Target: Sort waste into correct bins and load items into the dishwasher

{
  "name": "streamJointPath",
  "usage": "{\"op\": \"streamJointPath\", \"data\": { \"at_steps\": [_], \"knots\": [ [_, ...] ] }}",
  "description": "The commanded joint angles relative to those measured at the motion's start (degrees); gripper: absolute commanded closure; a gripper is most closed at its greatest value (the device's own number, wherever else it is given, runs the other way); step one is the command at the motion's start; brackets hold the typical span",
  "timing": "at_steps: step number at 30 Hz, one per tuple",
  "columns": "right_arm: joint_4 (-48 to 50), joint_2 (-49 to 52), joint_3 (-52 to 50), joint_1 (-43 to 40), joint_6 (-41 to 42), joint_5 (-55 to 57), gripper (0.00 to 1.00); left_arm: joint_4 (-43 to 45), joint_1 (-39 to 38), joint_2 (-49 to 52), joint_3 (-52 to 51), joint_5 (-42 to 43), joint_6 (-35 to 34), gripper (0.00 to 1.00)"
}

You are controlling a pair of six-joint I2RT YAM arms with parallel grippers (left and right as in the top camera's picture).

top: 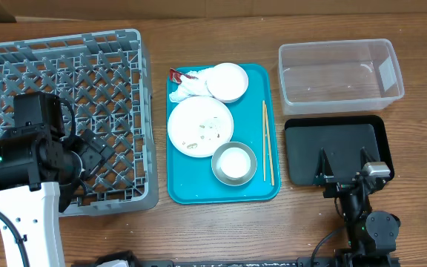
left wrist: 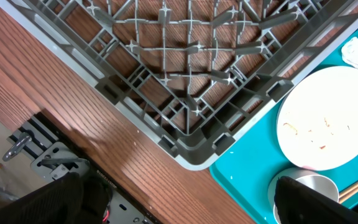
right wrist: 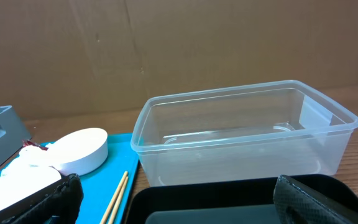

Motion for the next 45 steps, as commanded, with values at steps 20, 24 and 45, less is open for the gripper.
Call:
{"op": "streamJointPath", "data": {
  "at_steps": [20,24,45],
  "knots": [
    [1.0,-0.5,-0.6,0.4,-0.2,0.5,0.0,0.0,0.3,-0.5,-0.3,0.6,-0.6,0.0],
    [11.6,-0.5,-0.6,0.4,15.5,-9.4,0.0,0.0,0.3,-0.5,-0.3,0.6,-0.6,0.0],
    [40.5,-0.5,0.9,0.5,58.6,-14.7,0.0,0.0,0.3,-0.5,-0.3,0.6,-0.6,0.0]
  ]
}}
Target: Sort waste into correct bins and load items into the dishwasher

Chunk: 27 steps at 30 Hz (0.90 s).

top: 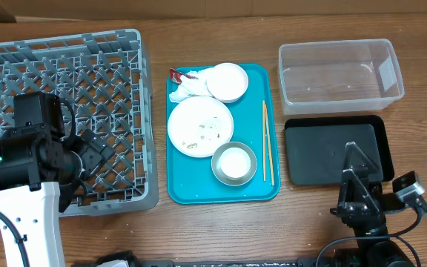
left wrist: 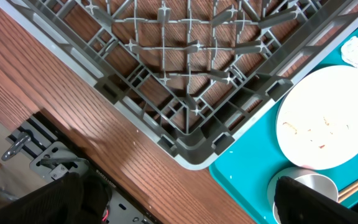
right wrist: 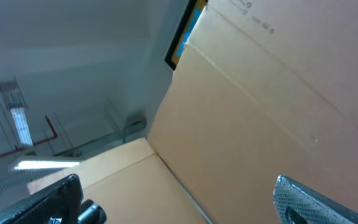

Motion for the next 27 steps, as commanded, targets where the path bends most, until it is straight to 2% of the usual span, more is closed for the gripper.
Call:
{"op": "streamJointPath", "data": {
  "at_steps": [1,9,23,27],
  "knots": [
    [0.2,-0.5,0.9,0.5,1.6,1.7,0.0,0.0,0.3,-0.5,-0.3,0.4,-0.6,0.0],
    [-7.8,-0.5,0.9,0.5,1.6,1.9,0.0,0.0,0.3,-0.5,-0.3,0.4,-0.6,0.0],
    [-9.4,-0.5,1.0,0.5,1.6,-0.4,0.0,0.0,0.3,-0.5,-0.3,0.4,-0.6,0.0],
    [-14.7,-0.5,3.9,0.5,1.6,-1.2,0.0,0.0,0.3,-0.5,-0.3,0.4,-0.6,0.0]
  ]
}}
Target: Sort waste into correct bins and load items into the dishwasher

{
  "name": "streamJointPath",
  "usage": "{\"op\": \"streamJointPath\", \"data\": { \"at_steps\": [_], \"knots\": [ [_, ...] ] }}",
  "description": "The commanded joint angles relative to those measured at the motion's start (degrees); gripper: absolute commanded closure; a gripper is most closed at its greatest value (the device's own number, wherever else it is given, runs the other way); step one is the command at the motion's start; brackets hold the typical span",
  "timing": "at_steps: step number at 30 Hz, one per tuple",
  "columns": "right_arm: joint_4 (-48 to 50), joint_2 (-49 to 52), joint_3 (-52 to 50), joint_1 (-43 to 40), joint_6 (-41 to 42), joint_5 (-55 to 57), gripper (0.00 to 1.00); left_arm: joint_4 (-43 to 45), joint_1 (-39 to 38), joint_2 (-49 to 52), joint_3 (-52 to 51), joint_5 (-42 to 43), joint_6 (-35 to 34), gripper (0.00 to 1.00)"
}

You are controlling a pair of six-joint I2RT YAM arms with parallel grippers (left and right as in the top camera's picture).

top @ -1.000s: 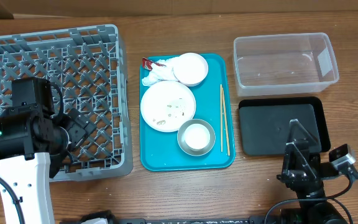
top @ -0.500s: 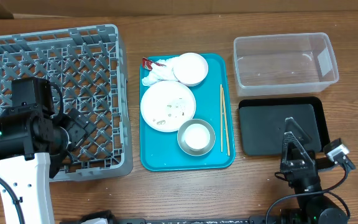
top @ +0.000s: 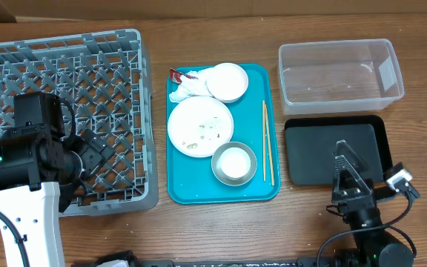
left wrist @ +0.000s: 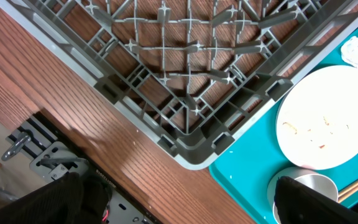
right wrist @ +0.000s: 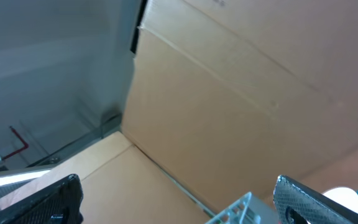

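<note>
A teal tray (top: 262, 81) carries a soiled white plate (top: 200, 126), a small white bowl (top: 227, 81), a metal bowl (top: 234, 163), chopsticks (top: 267, 141), a crumpled tissue (top: 187, 85) and a red wrapper (top: 175, 74). Left of it stands the grey dish rack (top: 124, 89). My left gripper (left wrist: 179, 205) hangs open over the rack's near right corner (left wrist: 191, 149), holding nothing. My right gripper (top: 345, 167) is open and tipped upward over the front of the black bin (top: 325, 144); its view shows mostly cardboard wall.
A clear plastic bin (top: 339, 70) sits behind the black bin at the right. A cardboard wall closes off the far side. The table's front edge and metal frame show at the lower left of the left wrist view.
My right gripper has shifted a little to the left over the black bin, and its view has dipped so the rack's corner and a white bowl show at the bottom. The left arm is unchanged.
At first my right gripper sat low at the black bin's front, looking level at the clear bin. Then it was tipped up, seeing only wall and ceiling. Now it stays tipped up, slightly lower. The left gripper and the tray's items have not moved.
</note>
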Motion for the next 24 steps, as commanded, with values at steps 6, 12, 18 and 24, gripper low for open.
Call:
{"op": "streamJointPath", "data": {
  "at_steps": [6,12,18,24],
  "knots": [
    [-12.5,-0.3,11.8,0.5,-7.6,-1.1,0.0,0.0,0.3,-0.5,-0.3,0.4,-0.6,0.0],
    [-18.7,3.2,20.2,0.5,-12.4,-1.4,0.0,0.0,0.3,-0.5,-0.3,0.4,-0.6,0.0],
    [-18.6,14.3,28.2,0.5,-15.1,-7.5,0.0,0.0,0.3,-0.5,-0.3,0.4,-0.6,0.0],
    [-18.7,33.3,41.4,0.5,-19.7,-19.3,0.0,0.0,0.3,-0.5,-0.3,0.4,-0.6,0.0]
  ]
}}
